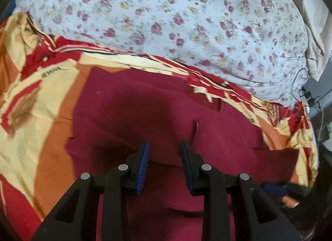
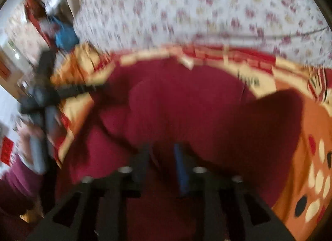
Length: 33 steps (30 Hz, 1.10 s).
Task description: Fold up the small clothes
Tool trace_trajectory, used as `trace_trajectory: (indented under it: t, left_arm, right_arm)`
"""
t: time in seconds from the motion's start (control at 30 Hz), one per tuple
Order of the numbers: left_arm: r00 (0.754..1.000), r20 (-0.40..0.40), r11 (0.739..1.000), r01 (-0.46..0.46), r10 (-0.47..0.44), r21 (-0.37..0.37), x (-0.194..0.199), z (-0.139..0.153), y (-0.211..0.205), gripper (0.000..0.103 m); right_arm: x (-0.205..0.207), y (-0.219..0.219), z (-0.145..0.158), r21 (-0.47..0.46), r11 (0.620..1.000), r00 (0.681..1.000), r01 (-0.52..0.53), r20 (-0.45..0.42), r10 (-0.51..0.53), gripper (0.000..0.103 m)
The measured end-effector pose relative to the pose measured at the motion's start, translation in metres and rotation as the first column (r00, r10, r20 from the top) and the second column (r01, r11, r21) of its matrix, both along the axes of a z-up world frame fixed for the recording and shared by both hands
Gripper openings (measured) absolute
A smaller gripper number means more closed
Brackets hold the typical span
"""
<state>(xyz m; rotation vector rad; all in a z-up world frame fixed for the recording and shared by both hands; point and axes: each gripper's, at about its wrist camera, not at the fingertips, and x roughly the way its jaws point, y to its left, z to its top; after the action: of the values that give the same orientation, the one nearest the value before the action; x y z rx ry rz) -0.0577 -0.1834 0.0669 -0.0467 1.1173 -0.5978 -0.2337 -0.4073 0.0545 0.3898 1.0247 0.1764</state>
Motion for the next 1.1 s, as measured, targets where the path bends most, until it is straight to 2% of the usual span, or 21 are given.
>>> trace_trajectory:
  t: [0.03, 0.13, 0.23, 0.37, 0.43, 0.5, 0.53, 0.57, 0.63, 0.7, 0.8, 0.87, 0.9, 1.03, 1.1]
  left_arm:
    - [1.000, -0.002, 1.000, 0.003, -0.003, -0.003, 0.000, 0.000, -0.003, 0.019]
    - [0.999, 0.005, 0.999, 0.037, -0.037, 0.004, -0.003, 0.000, -0.020, 0.024]
    - [0.997, 0.003, 0.994, 0.079, -0.079, 0.071, -0.004, -0.010, -0.043, 0.028]
    - [0.990, 0.002, 0.972, 0.139, -0.142, 0.187, -0.012, -0.031, -0.074, 0.028]
    - [0.979, 0.014, 0.949, 0.191, -0.201, 0.252, -0.020, -0.038, -0.089, 0.023]
    - [0.969, 0.082, 0.930, 0.196, -0.231, 0.311, -0.030, -0.034, -0.098, 0.002]
    - [0.966, 0.095, 0.932, 0.201, -0.240, 0.302, -0.032, -0.029, -0.099, 0.002]
    - [0.964, 0.117, 0.944, 0.201, -0.238, 0.261, -0.032, -0.015, -0.096, 0.002]
    - [0.963, 0.160, 0.962, 0.182, -0.216, 0.202, -0.028, 0.009, -0.085, 0.002]
    - [0.962, 0.226, 0.982, 0.117, -0.149, 0.152, -0.016, 0.042, -0.067, 0.001]
    - [0.959, 0.282, 0.993, -0.004, -0.029, 0.116, 0.011, 0.069, -0.032, 0.001]
    - [0.962, 0.272, 0.989, -0.057, 0.018, 0.136, 0.025, 0.067, -0.016, 0.002]
    - [0.966, 0.253, 0.985, -0.092, 0.052, 0.147, 0.035, 0.060, -0.003, 0.002]
    - [0.982, 0.146, 0.976, -0.146, 0.123, 0.163, 0.051, 0.025, 0.031, 0.002]
    - [0.984, 0.129, 0.975, -0.145, 0.124, 0.167, 0.049, 0.016, 0.036, 0.002]
  right_arm:
    - [-0.004, 0.001, -0.004, -0.008, 1.000, 1.000, 0.005, -0.011, -0.005, 0.039]
    - [-0.018, -0.008, 0.006, 0.023, 0.999, 0.998, 0.044, 0.033, -0.044, 0.043]
    - [-0.032, -0.024, 0.021, 0.058, 0.992, 0.989, 0.112, 0.085, -0.117, 0.050]
    - [-0.048, -0.053, 0.033, 0.103, 0.973, 0.969, 0.206, 0.115, -0.217, 0.052]
    - [-0.054, -0.065, 0.035, 0.107, 0.965, 0.957, 0.239, 0.143, -0.253, 0.052]
    - [-0.060, -0.074, 0.036, 0.110, 0.956, 0.947, 0.272, 0.148, -0.286, 0.052]
    - [-0.062, -0.080, 0.036, 0.111, 0.950, 0.941, 0.291, 0.146, -0.305, 0.053]
    - [-0.065, -0.086, 0.036, 0.111, 0.943, 0.934, 0.315, 0.143, -0.328, 0.057]
    - [-0.069, -0.098, 0.034, 0.124, 0.922, 0.914, 0.366, 0.138, -0.381, 0.061]
    - [-0.070, -0.108, 0.031, 0.149, 0.902, 0.897, 0.405, 0.125, -0.424, 0.063]
    - [-0.068, -0.117, 0.026, 0.174, 0.876, 0.875, 0.451, 0.106, -0.472, 0.066]
    - [-0.061, -0.117, 0.021, 0.155, 0.866, 0.866, 0.476, 0.094, -0.492, 0.077]
    - [-0.055, -0.116, 0.017, 0.134, 0.865, 0.865, 0.483, 0.081, -0.495, 0.079]
    - [-0.031, -0.112, -0.001, 0.120, 0.870, 0.875, 0.478, 0.018, -0.483, 0.080]
    - [-0.018, -0.108, -0.011, 0.124, 0.875, 0.883, 0.467, -0.013, -0.469, 0.080]
